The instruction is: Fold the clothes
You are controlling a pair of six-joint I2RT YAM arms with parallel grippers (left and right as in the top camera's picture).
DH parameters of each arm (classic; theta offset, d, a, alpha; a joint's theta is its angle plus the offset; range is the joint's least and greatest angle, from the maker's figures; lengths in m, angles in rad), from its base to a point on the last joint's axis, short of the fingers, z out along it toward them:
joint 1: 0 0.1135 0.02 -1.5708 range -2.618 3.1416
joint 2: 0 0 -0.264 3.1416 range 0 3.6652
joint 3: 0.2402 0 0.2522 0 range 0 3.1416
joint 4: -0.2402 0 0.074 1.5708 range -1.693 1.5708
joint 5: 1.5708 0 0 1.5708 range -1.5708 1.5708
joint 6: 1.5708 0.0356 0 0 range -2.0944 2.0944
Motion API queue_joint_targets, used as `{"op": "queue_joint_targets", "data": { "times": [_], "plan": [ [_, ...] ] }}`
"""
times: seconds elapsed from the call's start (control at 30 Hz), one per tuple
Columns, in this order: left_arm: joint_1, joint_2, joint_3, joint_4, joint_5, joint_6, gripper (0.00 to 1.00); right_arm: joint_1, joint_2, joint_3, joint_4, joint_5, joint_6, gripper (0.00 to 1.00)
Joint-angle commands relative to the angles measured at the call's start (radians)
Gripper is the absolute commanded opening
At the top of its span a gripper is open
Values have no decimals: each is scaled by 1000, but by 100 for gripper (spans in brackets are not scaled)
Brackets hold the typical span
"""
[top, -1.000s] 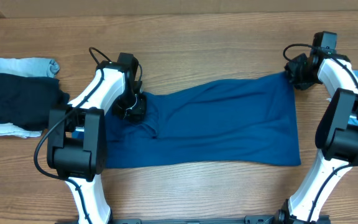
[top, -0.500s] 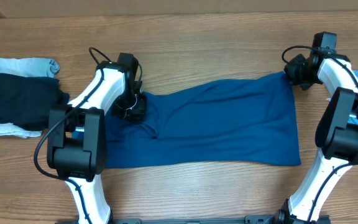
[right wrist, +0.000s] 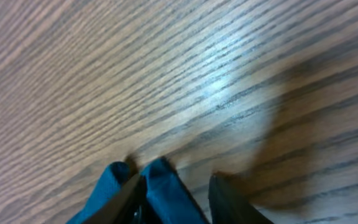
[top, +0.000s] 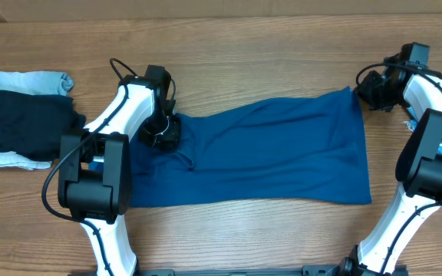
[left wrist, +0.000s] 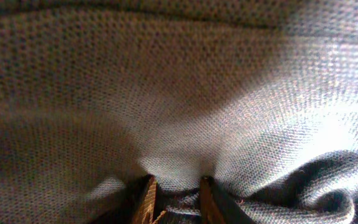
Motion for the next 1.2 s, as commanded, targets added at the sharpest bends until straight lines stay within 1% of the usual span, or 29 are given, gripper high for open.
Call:
{"op": "queue_joint_targets", "data": {
  "times": [0.0,0.2,0.27,0.33,0.37,0.43,0.47,0.63,0.83,0.93,0.97,1.17],
  "plan": [
    [3,41,-50,4,5,-10,28,7,40,2,-13,-54,-35,36],
    [3,41,-50,3,5,-10,28,8,40,2,-48,-96,-107,36],
    [3,41,-50,3,5,-10,28,8,40,2,-49,-96,-109,33],
    [3,41,-50,3,5,-10,28,6,40,2,-48,-96,-109,23],
    [3,41,-49,3,5,-10,28,5,40,2,-47,-95,-109,20],
    [3,41,-50,3,5,-10,28,-2,32,6,-48,-91,-109,7],
    [3,41,-50,3,5,-10,28,-8,18,15,-55,-92,-109,4],
    [3,41,-50,5,5,-11,27,-14,-114,58,-74,-93,-114,4],
    [3,41,-49,4,5,-10,27,-13,-224,59,-82,-97,-208,4],
    [3,41,-49,4,5,-10,27,-12,-248,59,-120,-97,-221,4],
    [3,41,-49,5,5,-10,27,-12,-256,59,-146,-96,-243,4],
    [3,41,-49,7,5,-10,27,-13,-260,59,-313,-69,-239,4]
  ]
}}
